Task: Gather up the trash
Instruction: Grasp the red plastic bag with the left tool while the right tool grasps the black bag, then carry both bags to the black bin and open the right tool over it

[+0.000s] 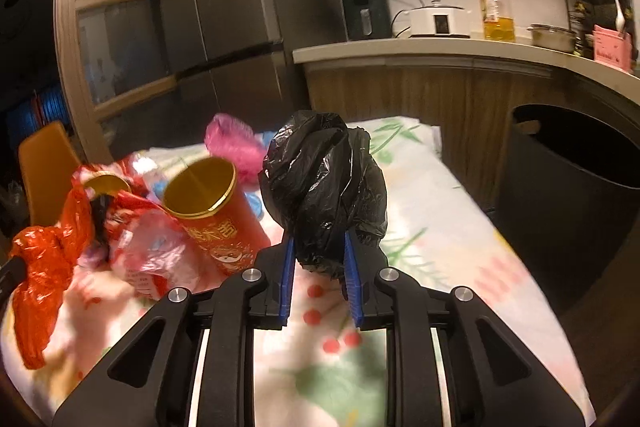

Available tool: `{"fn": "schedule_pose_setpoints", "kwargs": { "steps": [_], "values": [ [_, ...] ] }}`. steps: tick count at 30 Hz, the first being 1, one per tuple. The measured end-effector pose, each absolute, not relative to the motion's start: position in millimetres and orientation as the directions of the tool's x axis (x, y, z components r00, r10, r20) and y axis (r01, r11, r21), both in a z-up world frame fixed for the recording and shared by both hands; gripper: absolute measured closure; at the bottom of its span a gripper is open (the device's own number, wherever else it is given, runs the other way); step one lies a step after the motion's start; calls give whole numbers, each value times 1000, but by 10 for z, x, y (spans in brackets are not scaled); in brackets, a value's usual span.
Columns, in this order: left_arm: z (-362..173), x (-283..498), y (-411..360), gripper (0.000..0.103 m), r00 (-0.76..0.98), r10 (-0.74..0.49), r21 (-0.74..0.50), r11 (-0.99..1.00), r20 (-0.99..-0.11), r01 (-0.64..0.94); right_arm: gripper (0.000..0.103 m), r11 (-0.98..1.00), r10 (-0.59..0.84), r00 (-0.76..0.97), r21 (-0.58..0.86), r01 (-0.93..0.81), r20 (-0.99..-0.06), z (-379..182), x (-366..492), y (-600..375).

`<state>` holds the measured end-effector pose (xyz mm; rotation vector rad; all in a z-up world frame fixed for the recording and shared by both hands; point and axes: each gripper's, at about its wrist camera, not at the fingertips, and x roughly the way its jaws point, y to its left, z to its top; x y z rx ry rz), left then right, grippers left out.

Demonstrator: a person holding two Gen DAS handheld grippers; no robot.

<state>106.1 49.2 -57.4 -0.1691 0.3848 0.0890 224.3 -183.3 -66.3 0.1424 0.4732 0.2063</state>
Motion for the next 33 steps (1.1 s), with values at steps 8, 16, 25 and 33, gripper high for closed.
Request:
{"fn": "schedule_pose_setpoints", "kwargs": {
  "steps": [8,16,25,33],
  "values": [
    [-320,998,224,93,941,21,-126,990,-338,-67,80,965,241,892,196,-176,-383,-341,1799,-2046],
    [-28,1208,-234,93,949,-75,-85,995,-307,51,80,978,165,929,180,-110,-332,-64,1630,-2362],
    [215,1579,-924,93,937,-233,-64,973,-260,224,80,986,5,963,160,40,-271,142,1647,-2826],
    [356,1995,-1642,93,906,-358,-59,933,-224,354,80,971,-124,969,175,163,-213,238,1769,-3367]
  ]
}}
